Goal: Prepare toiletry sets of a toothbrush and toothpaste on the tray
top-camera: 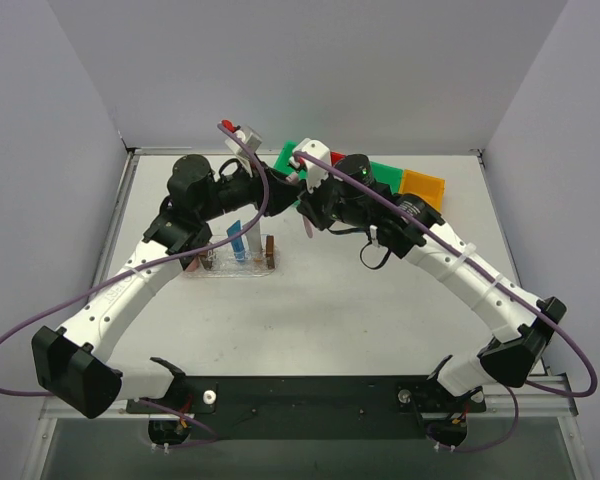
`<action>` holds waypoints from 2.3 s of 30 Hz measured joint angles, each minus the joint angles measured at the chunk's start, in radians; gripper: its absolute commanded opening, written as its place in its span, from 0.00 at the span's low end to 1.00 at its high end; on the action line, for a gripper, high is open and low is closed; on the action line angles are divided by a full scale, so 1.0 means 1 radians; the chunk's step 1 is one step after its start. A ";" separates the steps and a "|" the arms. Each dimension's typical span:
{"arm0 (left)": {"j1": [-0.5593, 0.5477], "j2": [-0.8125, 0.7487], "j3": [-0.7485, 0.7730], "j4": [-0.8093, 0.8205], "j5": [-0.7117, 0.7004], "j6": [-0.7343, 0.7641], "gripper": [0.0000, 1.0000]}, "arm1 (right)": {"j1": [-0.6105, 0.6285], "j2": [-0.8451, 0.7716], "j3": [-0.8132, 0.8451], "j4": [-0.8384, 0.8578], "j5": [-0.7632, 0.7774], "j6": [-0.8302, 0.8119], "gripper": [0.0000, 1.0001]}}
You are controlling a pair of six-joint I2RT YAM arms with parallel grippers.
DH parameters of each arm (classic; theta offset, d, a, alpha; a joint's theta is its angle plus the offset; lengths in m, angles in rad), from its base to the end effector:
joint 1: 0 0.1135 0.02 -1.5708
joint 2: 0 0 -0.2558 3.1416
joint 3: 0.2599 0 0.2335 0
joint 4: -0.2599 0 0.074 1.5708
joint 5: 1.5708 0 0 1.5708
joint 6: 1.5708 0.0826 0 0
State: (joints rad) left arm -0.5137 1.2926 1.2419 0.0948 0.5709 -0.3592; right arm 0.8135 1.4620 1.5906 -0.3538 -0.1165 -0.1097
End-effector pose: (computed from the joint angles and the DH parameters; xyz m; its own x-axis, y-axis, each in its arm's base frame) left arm 0.2581 -0.1969 0.4143 -0.2747 -0.1846 -0.9436 0.8408 0.4301 -0.3289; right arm 0.2406 0.2685 0.4214 -0.0649 -0.2270 -0.9717 -0.8116 0.5786 -0.0809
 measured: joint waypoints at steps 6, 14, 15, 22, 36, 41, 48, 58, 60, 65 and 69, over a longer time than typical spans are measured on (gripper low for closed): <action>0.000 0.001 -0.002 0.019 0.010 -0.005 0.32 | 0.001 0.008 0.003 -0.003 0.000 0.000 0.00; 0.000 0.002 -0.006 0.035 0.013 -0.005 0.09 | 0.001 0.008 0.011 -0.013 0.000 0.000 0.00; 0.000 0.002 -0.006 0.035 0.013 -0.005 0.03 | 0.001 0.008 0.012 -0.014 0.000 0.000 0.00; -0.001 0.002 -0.007 0.039 0.013 -0.004 0.00 | 0.001 0.008 0.018 -0.025 -0.003 0.001 0.27; 0.010 0.001 -0.007 0.015 -0.001 0.038 0.00 | 0.006 0.004 0.031 -0.026 -0.002 -0.016 0.52; 0.045 -0.016 -0.007 -0.027 -0.025 0.088 0.00 | -0.011 -0.034 0.019 -0.026 0.013 -0.032 0.54; 0.152 -0.108 -0.005 -0.085 -0.072 0.154 0.00 | -0.117 -0.139 -0.013 -0.025 0.014 -0.034 0.55; 0.217 -0.240 0.008 -0.192 -0.206 0.274 0.00 | -0.173 -0.173 -0.083 -0.026 0.016 -0.036 0.55; 0.230 -0.256 0.008 -0.214 -0.238 0.297 0.00 | -0.180 -0.173 -0.094 -0.026 0.016 -0.040 0.55; 0.260 -0.303 -0.009 -0.250 -0.326 0.362 0.00 | -0.201 -0.174 -0.114 -0.025 0.016 -0.047 0.55; 0.285 -0.337 -0.062 -0.253 -0.380 0.396 0.00 | -0.216 -0.174 -0.132 -0.024 0.016 -0.049 0.55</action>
State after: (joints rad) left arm -0.2291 0.9554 1.1797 -0.1581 0.1913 0.0368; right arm 0.5972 1.2881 1.4586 -0.3779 -0.1005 -0.1589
